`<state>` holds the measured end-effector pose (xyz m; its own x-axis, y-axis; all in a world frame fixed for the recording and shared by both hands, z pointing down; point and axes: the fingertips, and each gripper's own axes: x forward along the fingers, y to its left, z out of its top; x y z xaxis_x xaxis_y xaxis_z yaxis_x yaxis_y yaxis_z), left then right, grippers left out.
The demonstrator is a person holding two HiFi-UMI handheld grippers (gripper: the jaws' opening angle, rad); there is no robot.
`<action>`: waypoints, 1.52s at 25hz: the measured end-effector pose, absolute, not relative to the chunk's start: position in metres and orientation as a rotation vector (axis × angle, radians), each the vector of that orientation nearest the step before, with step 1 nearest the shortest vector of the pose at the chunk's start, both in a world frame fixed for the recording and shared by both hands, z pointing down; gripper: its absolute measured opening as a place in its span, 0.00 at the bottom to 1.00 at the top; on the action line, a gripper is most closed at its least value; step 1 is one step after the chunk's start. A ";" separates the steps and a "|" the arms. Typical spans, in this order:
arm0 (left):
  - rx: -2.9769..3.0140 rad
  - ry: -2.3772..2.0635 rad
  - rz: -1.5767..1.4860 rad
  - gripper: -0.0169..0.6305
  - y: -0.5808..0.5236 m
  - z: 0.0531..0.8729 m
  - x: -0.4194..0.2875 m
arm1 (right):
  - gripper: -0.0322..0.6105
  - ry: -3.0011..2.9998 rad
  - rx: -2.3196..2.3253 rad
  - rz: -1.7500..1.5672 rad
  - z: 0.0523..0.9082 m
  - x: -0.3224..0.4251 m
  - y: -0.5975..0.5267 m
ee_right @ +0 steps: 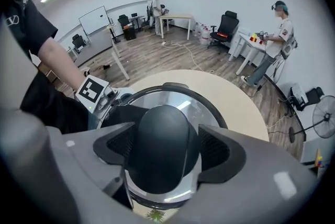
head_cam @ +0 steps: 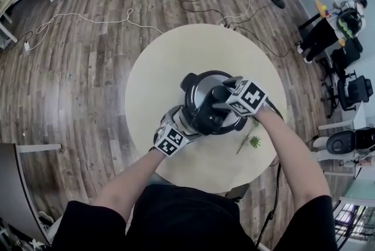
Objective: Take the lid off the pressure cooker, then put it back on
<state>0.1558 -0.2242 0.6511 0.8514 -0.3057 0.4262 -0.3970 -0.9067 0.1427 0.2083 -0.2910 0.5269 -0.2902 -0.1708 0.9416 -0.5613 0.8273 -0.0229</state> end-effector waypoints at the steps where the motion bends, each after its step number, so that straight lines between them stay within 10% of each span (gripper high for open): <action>1: 2.802 -0.539 0.590 0.94 -0.224 0.651 0.156 | 0.63 -1.845 0.537 0.431 0.528 0.208 -0.290; 38: 2.789 -0.547 0.600 0.94 -0.222 0.652 0.159 | 0.50 -1.541 1.149 0.923 0.530 0.223 -0.303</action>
<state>0.1591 -0.2220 0.6518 0.8459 -0.3084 0.4351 -0.4051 -0.9021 0.1483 0.2234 -0.3029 0.5295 -0.0877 -0.2302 0.9692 -0.9631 0.2680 -0.0235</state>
